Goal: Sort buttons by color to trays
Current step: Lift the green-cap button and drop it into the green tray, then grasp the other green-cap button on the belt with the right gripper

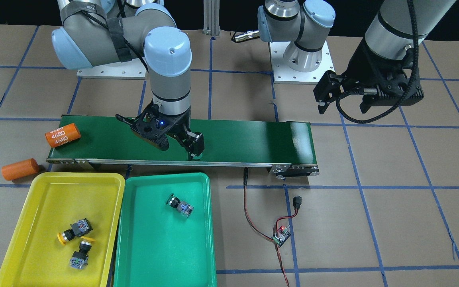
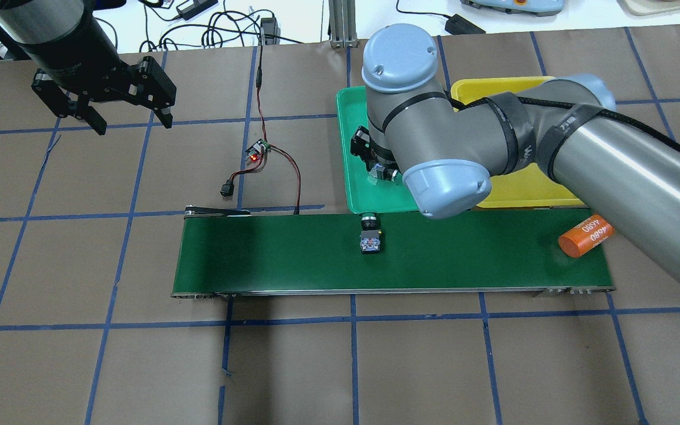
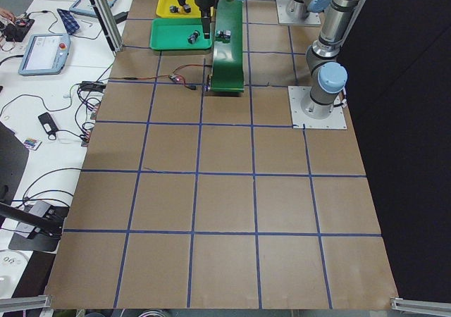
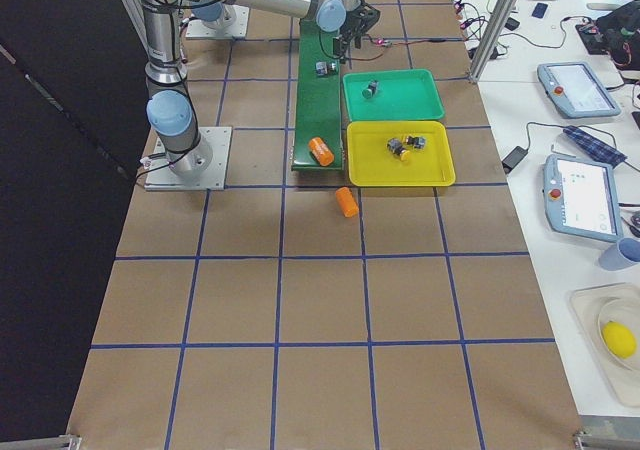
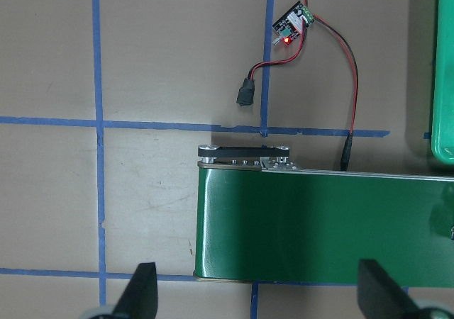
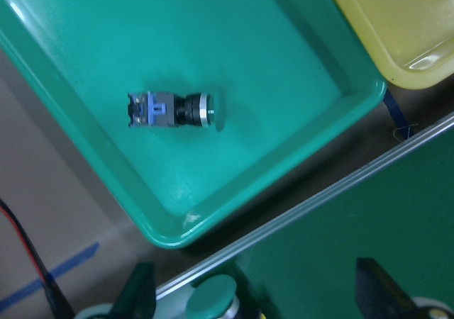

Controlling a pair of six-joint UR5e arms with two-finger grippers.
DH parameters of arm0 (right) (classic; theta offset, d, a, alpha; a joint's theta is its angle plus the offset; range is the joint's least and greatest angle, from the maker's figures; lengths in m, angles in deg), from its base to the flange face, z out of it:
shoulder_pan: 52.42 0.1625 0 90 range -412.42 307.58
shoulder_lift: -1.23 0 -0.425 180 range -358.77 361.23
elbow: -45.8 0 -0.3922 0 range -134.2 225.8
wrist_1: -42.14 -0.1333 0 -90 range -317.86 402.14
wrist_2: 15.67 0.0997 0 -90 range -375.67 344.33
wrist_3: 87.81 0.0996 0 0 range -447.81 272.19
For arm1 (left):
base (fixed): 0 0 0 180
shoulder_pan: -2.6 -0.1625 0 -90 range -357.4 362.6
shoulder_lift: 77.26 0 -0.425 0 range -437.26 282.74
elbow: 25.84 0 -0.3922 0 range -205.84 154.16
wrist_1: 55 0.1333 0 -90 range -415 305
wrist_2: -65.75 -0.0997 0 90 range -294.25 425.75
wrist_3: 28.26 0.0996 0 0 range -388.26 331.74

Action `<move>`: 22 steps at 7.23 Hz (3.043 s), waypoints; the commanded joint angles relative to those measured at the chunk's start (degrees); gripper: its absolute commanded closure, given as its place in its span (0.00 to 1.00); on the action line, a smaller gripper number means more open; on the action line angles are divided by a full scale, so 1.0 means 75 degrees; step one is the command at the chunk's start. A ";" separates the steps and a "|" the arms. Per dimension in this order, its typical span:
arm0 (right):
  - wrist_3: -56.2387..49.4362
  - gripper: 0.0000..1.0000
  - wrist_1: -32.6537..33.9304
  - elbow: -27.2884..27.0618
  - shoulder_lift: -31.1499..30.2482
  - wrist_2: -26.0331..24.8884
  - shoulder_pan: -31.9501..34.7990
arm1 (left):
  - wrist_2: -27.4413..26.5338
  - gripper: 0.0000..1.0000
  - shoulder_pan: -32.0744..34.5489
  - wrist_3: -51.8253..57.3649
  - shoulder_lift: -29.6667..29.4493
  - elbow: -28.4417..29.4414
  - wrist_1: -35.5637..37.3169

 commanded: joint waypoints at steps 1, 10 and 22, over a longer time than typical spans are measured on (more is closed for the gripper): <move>-0.1515 0.00 0.0091 -0.0574 -0.0156 0.0076 0.0085 | 0.0000 0.00 0.0000 -0.0002 -0.0011 0.0000 0.0000; -0.1480 1.00 -0.0354 -0.1010 0.0278 0.0182 0.0038 | 0.0000 0.00 -0.0012 -0.0014 -0.0011 0.0000 0.0012; -0.2172 0.00 0.4392 -0.0622 0.0219 0.0147 -0.0302 | 0.0012 0.00 0.0000 -0.0026 -0.0023 -0.0012 0.0094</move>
